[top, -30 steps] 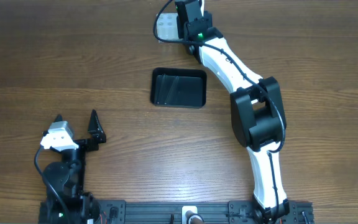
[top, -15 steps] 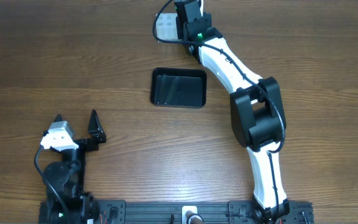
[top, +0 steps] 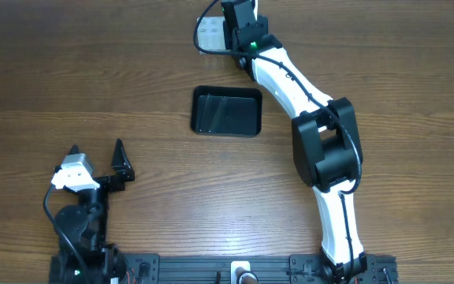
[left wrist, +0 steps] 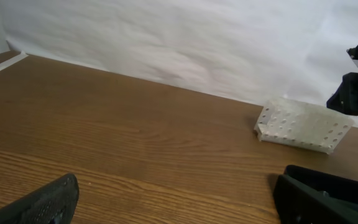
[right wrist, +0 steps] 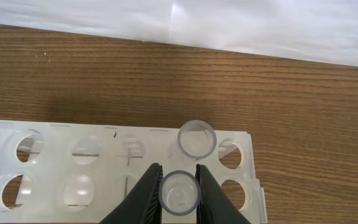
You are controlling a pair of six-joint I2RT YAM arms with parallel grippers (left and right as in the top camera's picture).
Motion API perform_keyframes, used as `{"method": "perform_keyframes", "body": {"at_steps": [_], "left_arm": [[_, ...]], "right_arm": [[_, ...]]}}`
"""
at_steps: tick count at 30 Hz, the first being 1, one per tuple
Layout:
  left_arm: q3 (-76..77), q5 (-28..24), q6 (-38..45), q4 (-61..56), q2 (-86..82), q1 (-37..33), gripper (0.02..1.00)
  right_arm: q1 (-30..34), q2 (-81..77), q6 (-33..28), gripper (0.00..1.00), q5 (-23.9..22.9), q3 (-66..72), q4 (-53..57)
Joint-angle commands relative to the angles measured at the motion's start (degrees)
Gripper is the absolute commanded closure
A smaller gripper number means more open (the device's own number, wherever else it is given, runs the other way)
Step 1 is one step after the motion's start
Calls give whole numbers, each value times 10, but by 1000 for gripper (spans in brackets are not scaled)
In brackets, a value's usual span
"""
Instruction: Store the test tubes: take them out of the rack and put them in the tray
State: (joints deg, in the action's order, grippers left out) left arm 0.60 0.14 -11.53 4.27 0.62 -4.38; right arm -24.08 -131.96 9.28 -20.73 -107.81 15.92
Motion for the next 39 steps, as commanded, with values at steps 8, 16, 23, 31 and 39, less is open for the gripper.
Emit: {"method": "perform_keyframes", "body": {"at_steps": [8,16,23,31,39], "left_arm": [[-3,-8,9,1,-5,-3,20],[-3,-8,9,1,-5,-3,20],[-3,-8,9,1,-5,-3,20],[-3,-8,9,1,-5,-3,20],[-3,-8,9,1,-5,-3,20]], "right_arm": [[-9,79,5,844,5,-13,0],[-17,137,-1,858,5,-13,6],[-30,185,16,862,6,-13,67],[-43,217,132,873,69,-13,236],[-49,217,194,908,128,-13,393]]}}
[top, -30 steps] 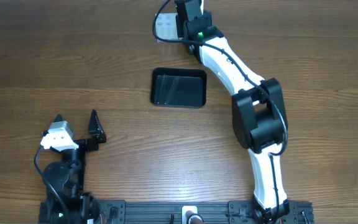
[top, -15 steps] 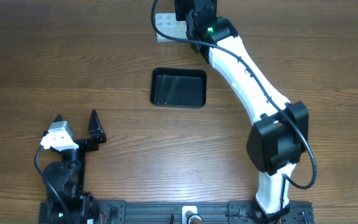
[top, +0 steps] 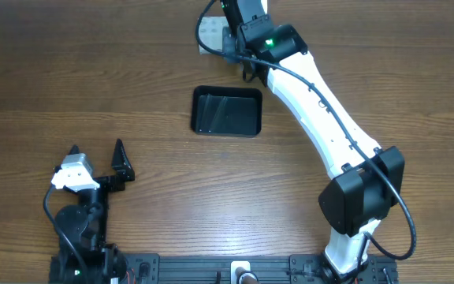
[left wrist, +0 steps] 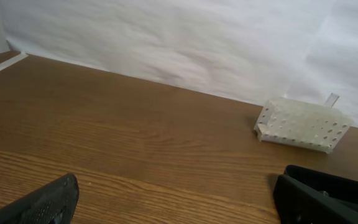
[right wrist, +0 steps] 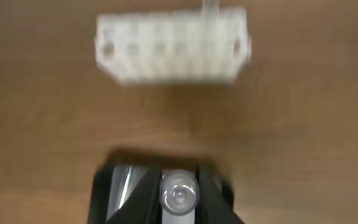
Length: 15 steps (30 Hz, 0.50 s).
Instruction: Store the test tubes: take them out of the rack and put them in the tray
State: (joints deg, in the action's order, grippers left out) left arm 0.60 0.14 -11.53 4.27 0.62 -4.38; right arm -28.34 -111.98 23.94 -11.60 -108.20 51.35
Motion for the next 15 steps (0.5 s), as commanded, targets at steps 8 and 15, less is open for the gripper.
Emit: {"method": "perform_keyframes", "body": {"at_steps": [8,15], "left_arm": [[-3,-8,9,1,-5,-3,20],[-3,-8,9,1,-5,-3,23]], "right_arm": [[-6,10,49,919,63,-8,146],[-10,-21,65,917,105,-8,178]]}}
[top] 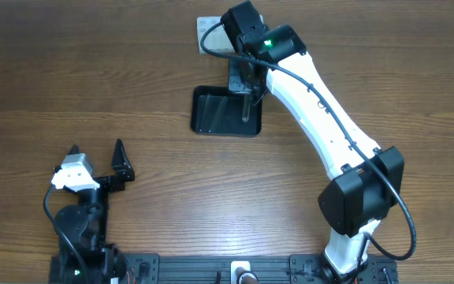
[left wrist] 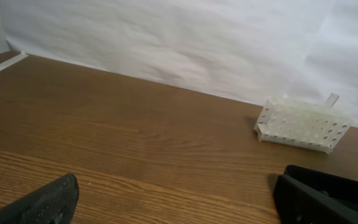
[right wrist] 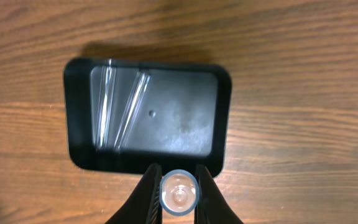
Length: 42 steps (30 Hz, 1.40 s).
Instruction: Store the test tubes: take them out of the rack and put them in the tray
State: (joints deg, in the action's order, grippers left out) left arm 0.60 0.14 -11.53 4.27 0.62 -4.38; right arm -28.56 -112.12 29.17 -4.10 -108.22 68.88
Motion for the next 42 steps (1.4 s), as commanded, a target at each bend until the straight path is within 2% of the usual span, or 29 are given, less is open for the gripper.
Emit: {"method": "perform_keyframes", "body": {"at_steps": [1,20,42], "left_arm": [[-3,-8,9,1,-5,-3,20],[-3,-8,9,1,-5,-3,20],[-3,-8,9,1,-5,-3,23]], "right_arm": [[-8,-23,12,915,30,-8,2],[-4,-89,12,915,19,-8,-58],[3,-156,21,901,24,-8,-78]]}}
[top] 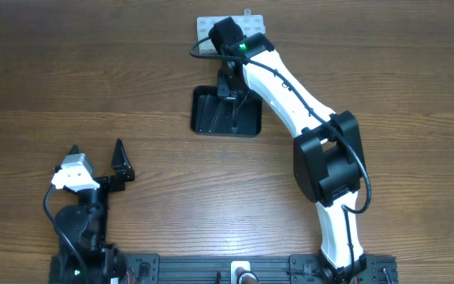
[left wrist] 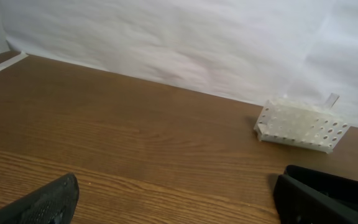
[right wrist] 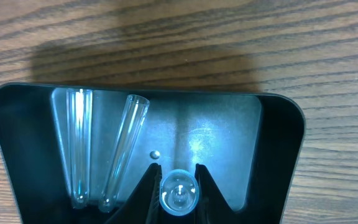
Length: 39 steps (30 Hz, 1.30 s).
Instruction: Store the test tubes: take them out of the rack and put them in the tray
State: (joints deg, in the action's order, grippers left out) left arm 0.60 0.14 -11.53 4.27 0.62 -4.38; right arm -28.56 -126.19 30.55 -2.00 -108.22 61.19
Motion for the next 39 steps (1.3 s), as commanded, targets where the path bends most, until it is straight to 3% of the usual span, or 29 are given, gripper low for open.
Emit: {"method": "perform_keyframes", "body": {"at_steps": [1,18,23,31,39], "left_arm": [[-3,-8,9,1,-5,-3,20],[-3,-8,9,1,-5,-3,23],[-3,-8,9,1,-5,-3,20],[-3,-8,9,1,-5,-3,20],[-3,-8,9,1,-5,-3,18]], "right_arm": [[4,-19,7,901,3,-8,-2],[5,-73,7,879,2,-8,-43],[5,-79,7,833,2,-8,-56],[9,-64,7,671,3,-17,-52],[8,-3,-11,632,0,-122,22]]}}
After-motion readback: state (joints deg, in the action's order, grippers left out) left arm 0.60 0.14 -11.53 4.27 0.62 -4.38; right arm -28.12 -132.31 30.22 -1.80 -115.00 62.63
